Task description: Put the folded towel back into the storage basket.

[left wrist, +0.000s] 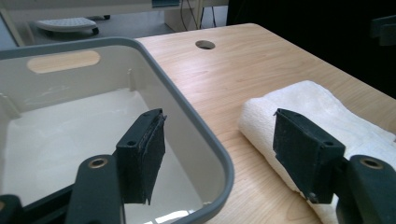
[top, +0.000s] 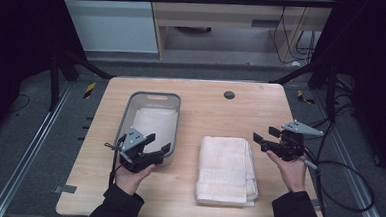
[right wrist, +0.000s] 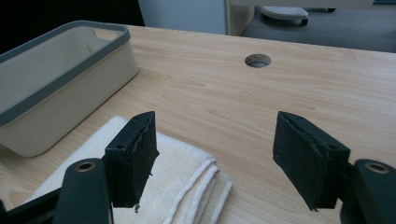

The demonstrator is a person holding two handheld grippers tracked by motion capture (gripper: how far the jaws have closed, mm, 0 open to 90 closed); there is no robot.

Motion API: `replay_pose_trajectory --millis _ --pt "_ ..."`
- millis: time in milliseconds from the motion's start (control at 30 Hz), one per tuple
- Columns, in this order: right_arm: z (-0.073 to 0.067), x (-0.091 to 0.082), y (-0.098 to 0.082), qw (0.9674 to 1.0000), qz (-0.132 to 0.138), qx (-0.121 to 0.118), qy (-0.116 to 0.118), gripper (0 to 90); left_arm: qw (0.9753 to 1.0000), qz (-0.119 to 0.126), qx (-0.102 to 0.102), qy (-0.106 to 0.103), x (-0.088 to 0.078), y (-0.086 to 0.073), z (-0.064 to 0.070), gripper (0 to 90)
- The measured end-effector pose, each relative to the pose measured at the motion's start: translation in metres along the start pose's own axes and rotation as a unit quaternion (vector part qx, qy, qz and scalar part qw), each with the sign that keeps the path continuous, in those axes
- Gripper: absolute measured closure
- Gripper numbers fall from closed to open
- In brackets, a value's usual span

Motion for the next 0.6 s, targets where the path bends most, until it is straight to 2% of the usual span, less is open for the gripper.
replay_pose_trajectory --millis 233,600 --pt "-0.005 0.007 -0.003 0.9999 -0.013 -0.003 0.009 30.9 0.9998 -0.012 0.005 -0.016 0.011 -0.003 0.015 35.5" --pt "-0.01 0.014 -0.008 0.9997 -0.017 -0.01 0.014 29.5 0.9986 -0.033 0.011 -0.039 0.027 -0.012 0.039 35.6"
Point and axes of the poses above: each handheld gripper's, and its own axes: x roughly forward along the jaws, y roughly out of its top, z roughly to its right, the point moved 10 cm from there along x, roughly forward along the jaws, and after that the axes turned 9 degrees about -y, right-handed, at the moved point
